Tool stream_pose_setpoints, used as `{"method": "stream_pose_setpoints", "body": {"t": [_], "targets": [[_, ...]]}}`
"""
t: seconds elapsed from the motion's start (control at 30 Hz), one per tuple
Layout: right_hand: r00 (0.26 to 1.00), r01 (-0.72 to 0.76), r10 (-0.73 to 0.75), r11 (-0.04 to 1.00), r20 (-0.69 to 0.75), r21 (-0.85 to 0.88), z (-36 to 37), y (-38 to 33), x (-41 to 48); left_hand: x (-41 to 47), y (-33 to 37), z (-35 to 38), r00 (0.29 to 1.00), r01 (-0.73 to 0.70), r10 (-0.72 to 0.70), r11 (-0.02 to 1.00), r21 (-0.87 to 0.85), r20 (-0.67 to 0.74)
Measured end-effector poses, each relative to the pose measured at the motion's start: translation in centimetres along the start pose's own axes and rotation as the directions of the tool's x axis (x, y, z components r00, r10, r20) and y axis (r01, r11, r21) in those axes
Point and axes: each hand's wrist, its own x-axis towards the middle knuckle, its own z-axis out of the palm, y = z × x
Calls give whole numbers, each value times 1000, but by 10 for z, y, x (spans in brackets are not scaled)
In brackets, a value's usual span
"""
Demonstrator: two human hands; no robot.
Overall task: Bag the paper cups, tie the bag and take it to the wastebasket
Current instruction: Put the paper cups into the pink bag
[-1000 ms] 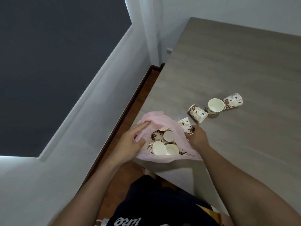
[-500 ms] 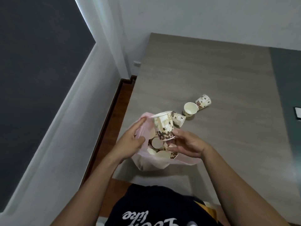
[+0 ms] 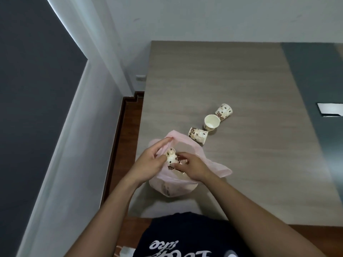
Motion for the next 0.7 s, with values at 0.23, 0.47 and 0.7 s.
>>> {"method": "stream_pose_setpoints", "body": {"t": [0.23, 0.47, 0.7], "targets": [[989, 98, -128, 940, -72, -327, -20, -20, -1, 25, -2, 7, 984, -33, 0, 983, -182, -178], [911, 37, -18, 999, -412, 39, -113, -25, 16, 41, 11, 29, 929, -51, -71, 947, -317, -362], [936, -268, 319, 921, -148, 284, -120, 31, 67, 33, 22, 46, 899, -11, -153, 929, -369, -410]]}}
